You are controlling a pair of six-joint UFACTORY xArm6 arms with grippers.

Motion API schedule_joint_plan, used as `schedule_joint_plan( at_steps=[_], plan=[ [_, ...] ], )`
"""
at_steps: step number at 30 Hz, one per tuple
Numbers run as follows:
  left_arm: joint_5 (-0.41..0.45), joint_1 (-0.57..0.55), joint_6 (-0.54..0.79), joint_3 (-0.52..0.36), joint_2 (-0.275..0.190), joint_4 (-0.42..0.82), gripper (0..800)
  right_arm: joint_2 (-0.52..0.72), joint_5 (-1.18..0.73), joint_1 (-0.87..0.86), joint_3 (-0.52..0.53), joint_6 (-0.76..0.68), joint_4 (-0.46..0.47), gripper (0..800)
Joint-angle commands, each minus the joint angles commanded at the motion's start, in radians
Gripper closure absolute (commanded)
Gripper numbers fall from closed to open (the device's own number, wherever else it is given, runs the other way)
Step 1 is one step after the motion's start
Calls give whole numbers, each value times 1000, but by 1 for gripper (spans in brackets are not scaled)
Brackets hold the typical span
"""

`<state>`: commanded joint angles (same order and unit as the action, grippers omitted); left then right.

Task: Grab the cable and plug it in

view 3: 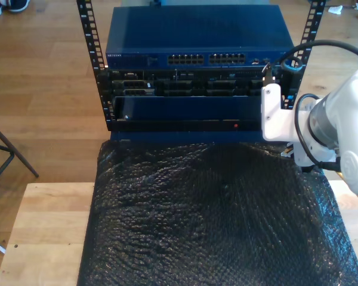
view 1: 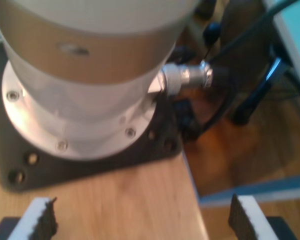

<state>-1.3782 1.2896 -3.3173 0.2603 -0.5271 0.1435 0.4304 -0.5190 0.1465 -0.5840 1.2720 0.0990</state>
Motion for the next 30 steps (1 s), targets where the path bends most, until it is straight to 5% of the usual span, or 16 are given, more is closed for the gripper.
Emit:
schedule_joint_plan(
  at_steps=[13,30],
  plan=[
    [270,46,17,-150,8,-6,0,2,172,28,14,0,-2,800],
    [281,89,86,-149,18,-14,0,31,482,46,146,9,51,800]
  ],
)
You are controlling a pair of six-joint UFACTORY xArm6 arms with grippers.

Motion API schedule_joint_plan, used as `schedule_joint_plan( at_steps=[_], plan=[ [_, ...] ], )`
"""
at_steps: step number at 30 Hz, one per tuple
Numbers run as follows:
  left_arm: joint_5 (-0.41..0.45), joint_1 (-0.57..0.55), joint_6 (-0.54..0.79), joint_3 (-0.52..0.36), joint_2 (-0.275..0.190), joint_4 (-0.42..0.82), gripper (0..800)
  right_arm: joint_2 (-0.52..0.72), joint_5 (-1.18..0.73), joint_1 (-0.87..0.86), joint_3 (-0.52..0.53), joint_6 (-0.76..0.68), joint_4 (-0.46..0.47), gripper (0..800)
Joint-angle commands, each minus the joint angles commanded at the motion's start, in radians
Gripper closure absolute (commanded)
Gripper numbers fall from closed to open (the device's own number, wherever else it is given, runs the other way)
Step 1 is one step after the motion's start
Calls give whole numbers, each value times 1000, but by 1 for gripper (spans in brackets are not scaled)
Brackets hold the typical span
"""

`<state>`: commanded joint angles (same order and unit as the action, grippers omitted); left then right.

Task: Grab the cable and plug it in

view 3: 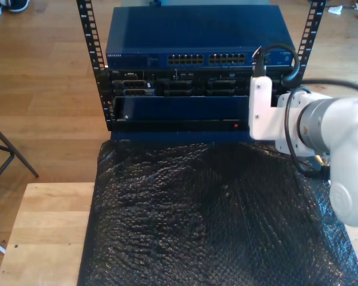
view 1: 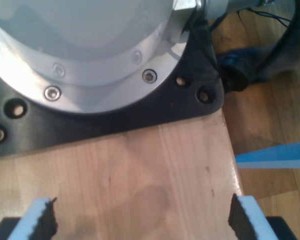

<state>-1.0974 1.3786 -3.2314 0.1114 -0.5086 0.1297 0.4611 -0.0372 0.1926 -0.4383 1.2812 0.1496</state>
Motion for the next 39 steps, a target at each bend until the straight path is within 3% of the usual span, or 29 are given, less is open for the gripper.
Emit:
schedule_joint_plan(
  at_steps=[9,13,34,39],
  plan=[
    [0,0,0,0,0,0,0,35,83,-29,21,5,87,799],
    [0,0,0,0,0,0,0,23,110,-80,-3,5,167,799],
    [0,0,0,0,0,0,0,-351,410,-103,-190,6,189,799],
    [0,0,0,0,0,0,0,-391,433,-106,-239,38,192,799]
  ],
)
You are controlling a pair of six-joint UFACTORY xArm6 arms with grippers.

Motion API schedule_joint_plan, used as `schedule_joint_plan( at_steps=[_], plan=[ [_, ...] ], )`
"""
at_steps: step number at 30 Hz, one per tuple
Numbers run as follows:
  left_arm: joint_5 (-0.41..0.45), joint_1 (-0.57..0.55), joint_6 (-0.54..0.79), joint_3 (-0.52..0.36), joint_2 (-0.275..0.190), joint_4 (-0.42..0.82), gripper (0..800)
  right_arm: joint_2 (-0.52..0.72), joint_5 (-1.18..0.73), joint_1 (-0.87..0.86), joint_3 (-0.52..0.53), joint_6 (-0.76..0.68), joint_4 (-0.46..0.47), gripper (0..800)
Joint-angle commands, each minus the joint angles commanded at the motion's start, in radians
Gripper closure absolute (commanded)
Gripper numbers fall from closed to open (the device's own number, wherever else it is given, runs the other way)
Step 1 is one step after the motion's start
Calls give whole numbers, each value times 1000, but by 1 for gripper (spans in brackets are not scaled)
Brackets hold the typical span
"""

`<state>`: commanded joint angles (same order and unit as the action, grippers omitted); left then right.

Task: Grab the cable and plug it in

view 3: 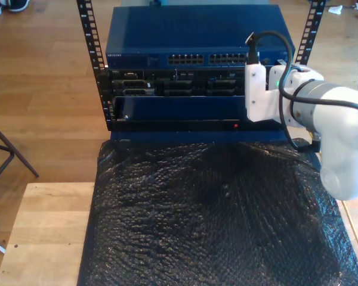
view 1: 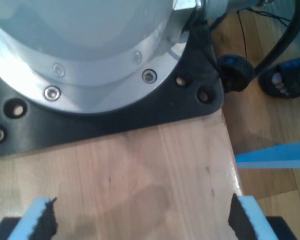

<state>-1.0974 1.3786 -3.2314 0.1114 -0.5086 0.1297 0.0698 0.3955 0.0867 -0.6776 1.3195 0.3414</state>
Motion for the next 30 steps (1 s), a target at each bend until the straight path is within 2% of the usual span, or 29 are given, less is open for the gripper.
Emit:
schedule_joint_plan(
  at_steps=[11,18,30],
  plan=[
    [0,0,0,0,0,0,0,-28,2,54,-18,9,0,800],
    [0,0,0,0,0,0,0,-37,2,84,-64,12,3,800],
    [0,2,0,0,0,0,0,-35,-8,152,-69,20,20,800]
  ],
)
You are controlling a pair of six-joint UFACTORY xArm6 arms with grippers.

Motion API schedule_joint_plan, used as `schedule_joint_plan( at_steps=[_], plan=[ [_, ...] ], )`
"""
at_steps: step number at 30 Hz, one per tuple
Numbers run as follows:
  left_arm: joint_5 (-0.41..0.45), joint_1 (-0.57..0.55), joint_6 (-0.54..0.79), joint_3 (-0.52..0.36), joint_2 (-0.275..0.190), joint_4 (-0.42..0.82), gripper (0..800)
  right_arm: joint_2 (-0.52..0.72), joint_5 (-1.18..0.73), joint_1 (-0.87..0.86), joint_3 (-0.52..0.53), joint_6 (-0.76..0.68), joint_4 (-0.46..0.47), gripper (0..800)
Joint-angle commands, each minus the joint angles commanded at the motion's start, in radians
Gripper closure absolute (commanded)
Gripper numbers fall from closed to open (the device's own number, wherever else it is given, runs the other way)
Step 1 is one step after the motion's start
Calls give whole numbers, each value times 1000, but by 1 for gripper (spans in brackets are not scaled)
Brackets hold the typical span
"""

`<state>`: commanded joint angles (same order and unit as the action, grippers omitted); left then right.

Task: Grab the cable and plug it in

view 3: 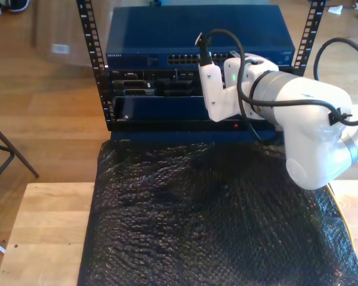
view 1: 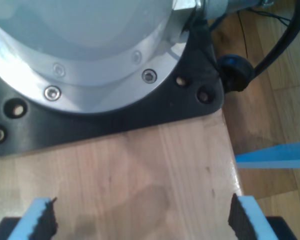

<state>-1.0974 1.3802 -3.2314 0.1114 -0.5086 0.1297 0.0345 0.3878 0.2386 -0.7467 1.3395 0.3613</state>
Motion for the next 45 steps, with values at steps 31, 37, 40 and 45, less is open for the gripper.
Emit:
schedule_joint_plan(
  at_steps=[31,37,40,45],
  plan=[
    [0,-2,0,0,0,0,0,-69,196,-25,-11,-12,-2,800],
    [0,-2,0,0,0,0,0,-121,238,-31,-25,-11,-14,800],
    [0,-2,0,0,0,0,0,-123,269,-29,-20,-11,-15,800],
    [0,-2,0,0,0,0,0,-141,298,-29,-29,-11,-14,800]
  ],
)
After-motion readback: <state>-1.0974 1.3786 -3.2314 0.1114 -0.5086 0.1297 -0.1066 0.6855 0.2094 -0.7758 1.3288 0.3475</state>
